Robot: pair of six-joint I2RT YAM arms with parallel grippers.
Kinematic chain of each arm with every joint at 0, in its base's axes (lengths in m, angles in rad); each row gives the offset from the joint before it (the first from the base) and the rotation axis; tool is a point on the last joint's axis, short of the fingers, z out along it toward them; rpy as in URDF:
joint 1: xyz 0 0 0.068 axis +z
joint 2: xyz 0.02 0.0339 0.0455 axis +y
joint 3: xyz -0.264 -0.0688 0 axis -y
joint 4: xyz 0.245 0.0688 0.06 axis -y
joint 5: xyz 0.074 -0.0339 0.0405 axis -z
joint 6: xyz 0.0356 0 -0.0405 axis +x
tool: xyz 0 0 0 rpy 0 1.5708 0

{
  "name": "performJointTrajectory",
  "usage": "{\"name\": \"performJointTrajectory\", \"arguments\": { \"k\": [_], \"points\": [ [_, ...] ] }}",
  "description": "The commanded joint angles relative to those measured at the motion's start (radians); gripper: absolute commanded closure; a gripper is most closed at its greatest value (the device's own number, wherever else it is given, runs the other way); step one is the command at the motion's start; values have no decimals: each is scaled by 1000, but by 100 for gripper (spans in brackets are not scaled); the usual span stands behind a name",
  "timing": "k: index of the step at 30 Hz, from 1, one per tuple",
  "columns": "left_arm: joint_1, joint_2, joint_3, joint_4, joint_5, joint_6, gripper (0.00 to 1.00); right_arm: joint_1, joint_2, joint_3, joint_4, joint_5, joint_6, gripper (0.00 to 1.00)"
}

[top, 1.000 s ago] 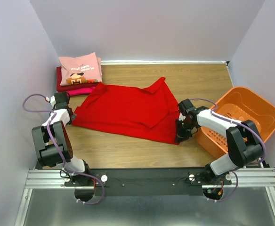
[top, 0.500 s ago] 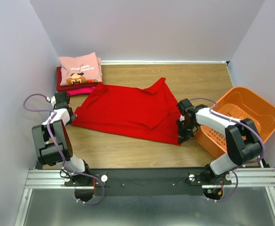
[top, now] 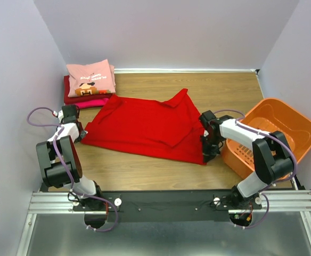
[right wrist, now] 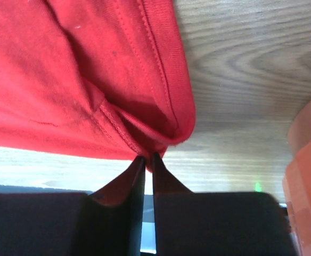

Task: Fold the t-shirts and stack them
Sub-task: Fold the tshirt

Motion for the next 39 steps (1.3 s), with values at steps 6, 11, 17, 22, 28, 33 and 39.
{"name": "performJointTrajectory", "arguments": {
  "k": [6, 11, 17, 22, 28, 33, 39],
  "points": [
    [11, -79, -5, -69, -3, -13, 17, 4, -32, 163, -94, -35, -47, 54],
    [11, -148, 29, -98, -49, -4, 9, 24, -4, 264, -87, -105, -78, 47],
    [-70, -206, 70, -63, -35, 16, 9, 67, 48, 346, 36, -176, -69, 45],
    [-296, -206, 76, 9, 23, -51, 9, 102, 131, 381, 122, -205, -41, 46],
    [-464, -122, 92, 58, 84, -122, 9, 143, 255, 400, 174, -210, -34, 48],
    [-545, -58, 89, 81, 89, -101, 8, 165, 293, 397, 217, -216, -18, 49],
    [-552, -15, 75, 81, 83, -79, 8, 177, 317, 393, 245, -216, -6, 49]
  ]
}}
